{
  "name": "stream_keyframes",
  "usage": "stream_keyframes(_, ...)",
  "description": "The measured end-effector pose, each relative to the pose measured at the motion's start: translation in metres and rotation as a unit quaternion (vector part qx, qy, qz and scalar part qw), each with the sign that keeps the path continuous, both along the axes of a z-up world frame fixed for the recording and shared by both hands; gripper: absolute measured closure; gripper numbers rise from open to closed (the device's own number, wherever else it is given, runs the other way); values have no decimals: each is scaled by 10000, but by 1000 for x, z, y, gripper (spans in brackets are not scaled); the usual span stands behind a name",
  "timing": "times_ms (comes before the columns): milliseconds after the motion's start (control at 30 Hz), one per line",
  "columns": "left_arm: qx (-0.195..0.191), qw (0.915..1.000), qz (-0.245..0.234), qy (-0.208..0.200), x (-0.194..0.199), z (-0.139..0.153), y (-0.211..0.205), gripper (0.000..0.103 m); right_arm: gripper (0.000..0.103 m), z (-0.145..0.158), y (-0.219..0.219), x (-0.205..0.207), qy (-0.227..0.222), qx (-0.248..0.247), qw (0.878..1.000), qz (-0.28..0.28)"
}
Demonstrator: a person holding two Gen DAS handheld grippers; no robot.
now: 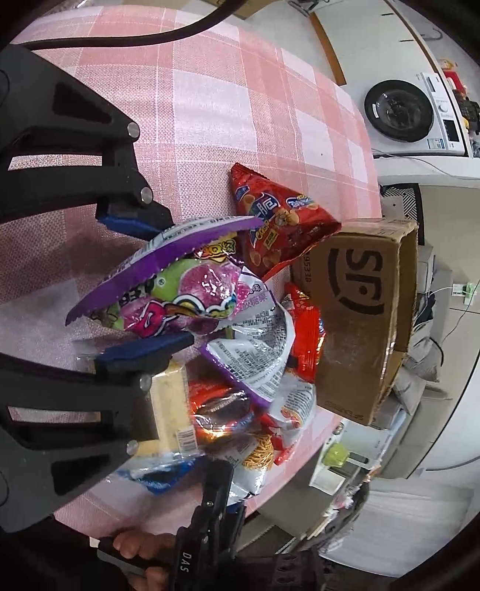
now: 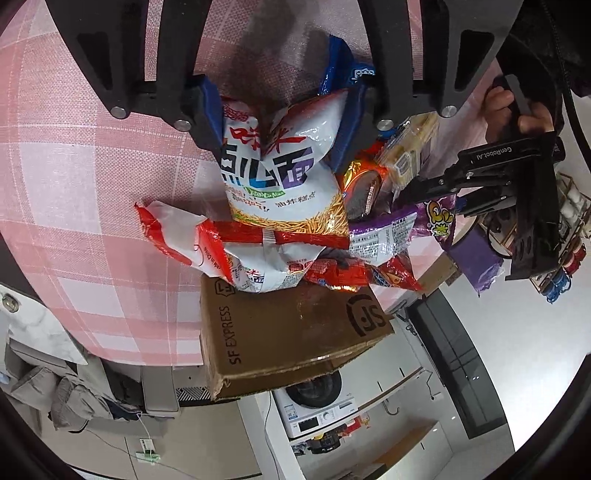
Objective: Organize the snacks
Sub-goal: 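Close the left tool on the purple candy bag while the right tool grasps the white noodle bag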
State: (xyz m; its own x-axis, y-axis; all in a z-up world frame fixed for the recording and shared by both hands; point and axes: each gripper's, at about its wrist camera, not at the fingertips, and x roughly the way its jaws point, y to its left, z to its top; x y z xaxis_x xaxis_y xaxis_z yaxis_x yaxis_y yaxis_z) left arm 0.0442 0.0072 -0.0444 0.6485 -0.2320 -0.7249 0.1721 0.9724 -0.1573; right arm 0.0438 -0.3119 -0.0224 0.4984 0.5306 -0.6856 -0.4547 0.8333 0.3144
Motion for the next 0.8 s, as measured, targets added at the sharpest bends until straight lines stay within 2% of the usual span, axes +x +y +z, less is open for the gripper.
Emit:
stream_keyframes(400,-32,9990,-1,-450,-18,24,2,63,51,9,-10,-19,-303,193,9993,-100)
stream_keyframes(800,-135,9965,87,-816,-40,55,4,63,51,33,-10,-31,-780,-38,9965,-298)
